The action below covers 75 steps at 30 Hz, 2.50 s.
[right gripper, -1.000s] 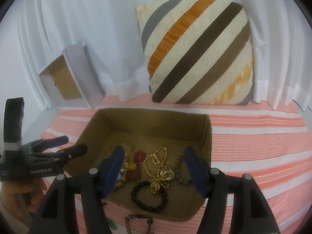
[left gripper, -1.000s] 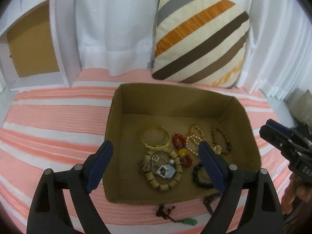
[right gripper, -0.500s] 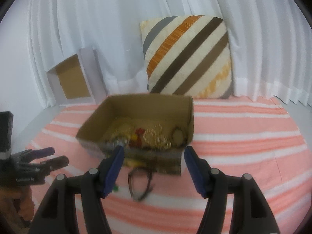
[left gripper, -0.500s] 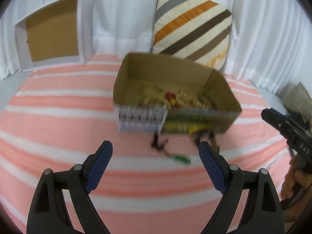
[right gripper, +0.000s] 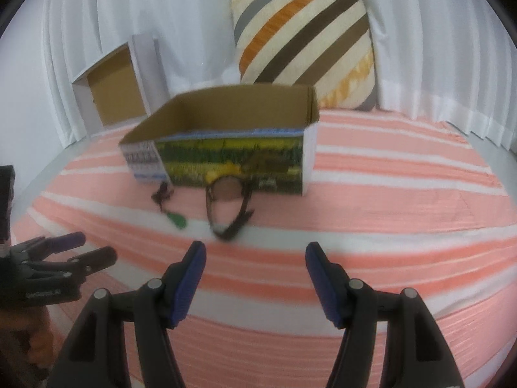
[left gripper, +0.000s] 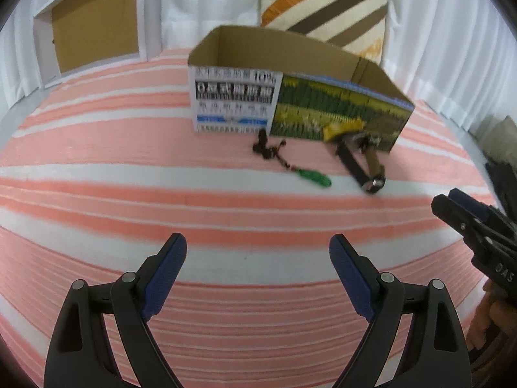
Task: Organize jewelry
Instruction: 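Close the right tool on the black watch strap while the left tool grasps the green-bead pendant, then carry the black watch into the box while the left tool carries the green pendant there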
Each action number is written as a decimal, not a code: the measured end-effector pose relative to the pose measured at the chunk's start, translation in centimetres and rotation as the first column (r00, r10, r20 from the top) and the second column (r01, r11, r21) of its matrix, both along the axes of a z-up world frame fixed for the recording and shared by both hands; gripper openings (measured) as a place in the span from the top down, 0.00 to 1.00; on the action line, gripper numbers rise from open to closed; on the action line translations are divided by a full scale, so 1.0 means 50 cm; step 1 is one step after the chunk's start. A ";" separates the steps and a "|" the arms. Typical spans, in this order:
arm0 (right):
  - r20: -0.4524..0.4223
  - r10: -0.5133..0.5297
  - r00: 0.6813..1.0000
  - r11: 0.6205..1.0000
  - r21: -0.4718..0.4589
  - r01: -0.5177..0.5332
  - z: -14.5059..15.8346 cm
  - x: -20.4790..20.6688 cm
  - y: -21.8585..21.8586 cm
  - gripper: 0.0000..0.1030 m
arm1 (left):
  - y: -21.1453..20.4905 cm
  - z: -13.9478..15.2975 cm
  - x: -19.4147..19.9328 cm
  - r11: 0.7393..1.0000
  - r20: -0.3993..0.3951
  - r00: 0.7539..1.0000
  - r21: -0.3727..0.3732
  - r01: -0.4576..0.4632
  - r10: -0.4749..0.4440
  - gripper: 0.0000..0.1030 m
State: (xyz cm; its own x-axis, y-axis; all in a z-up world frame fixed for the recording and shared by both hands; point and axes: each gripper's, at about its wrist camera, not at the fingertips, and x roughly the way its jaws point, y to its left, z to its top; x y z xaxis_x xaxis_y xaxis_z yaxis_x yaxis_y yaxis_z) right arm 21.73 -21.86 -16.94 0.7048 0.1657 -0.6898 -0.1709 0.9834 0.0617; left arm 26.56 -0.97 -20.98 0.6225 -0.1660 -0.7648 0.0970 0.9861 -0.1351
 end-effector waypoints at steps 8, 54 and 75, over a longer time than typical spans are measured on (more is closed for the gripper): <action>-0.035 0.038 0.999 0.999 -0.021 -0.039 -0.026 0.021 0.023 0.37 | -0.008 -0.015 0.029 1.000 -0.001 1.000 0.010 -0.005 0.005 0.12; -0.120 0.095 0.988 0.995 0.000 -0.096 -0.073 0.180 0.078 0.57 | -0.029 -0.022 0.196 0.998 0.018 0.999 -0.026 0.050 -0.049 0.87; -0.063 0.096 0.993 0.990 0.112 -0.089 0.043 0.055 0.007 0.58 | -0.011 0.099 0.050 0.993 0.068 0.996 -0.102 0.063 -0.056 0.88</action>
State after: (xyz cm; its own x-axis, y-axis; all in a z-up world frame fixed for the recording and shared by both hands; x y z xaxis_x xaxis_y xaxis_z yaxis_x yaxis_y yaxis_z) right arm 24.47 -21.49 -14.80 0.6352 0.3052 -0.7095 -0.2528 0.9502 0.1824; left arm 29.07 -1.52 -16.03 0.6568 -0.2809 -0.6998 0.1670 0.9592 -0.2282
